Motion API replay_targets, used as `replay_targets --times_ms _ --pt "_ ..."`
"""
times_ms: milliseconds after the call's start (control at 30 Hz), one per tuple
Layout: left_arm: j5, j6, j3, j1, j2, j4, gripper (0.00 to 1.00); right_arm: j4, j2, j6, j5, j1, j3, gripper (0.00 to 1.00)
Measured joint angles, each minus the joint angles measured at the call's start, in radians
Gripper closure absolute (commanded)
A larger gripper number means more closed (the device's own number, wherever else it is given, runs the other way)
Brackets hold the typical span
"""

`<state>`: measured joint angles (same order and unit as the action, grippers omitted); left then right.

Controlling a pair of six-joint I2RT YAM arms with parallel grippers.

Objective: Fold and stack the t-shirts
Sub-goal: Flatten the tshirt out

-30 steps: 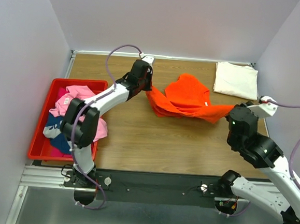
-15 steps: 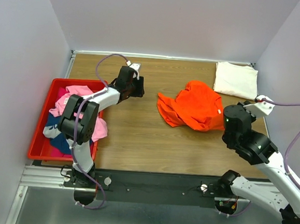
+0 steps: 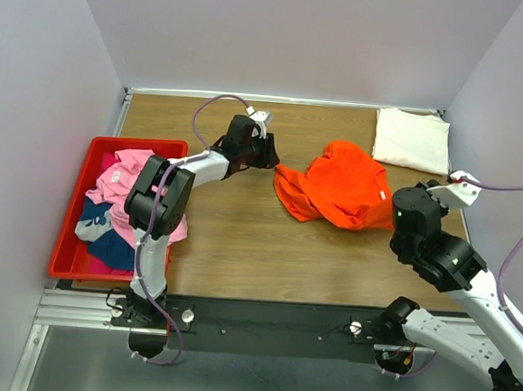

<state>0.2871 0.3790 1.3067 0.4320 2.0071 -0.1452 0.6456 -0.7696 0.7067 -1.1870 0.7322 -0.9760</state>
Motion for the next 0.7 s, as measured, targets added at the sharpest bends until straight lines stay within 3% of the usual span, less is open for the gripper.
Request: replay_targets --times_ms 600,700 --pt "0.001 0.031 0.097 0.025 0.13 0.019 0.51 0.0 0.009 0.003 0.018 0.0 0.003 1.0" --pt "-0.003 0.033 0.115 0.03 0.146 0.02 0.56 0.0 0.009 0.004 0.018 0.0 0.004 1.0"
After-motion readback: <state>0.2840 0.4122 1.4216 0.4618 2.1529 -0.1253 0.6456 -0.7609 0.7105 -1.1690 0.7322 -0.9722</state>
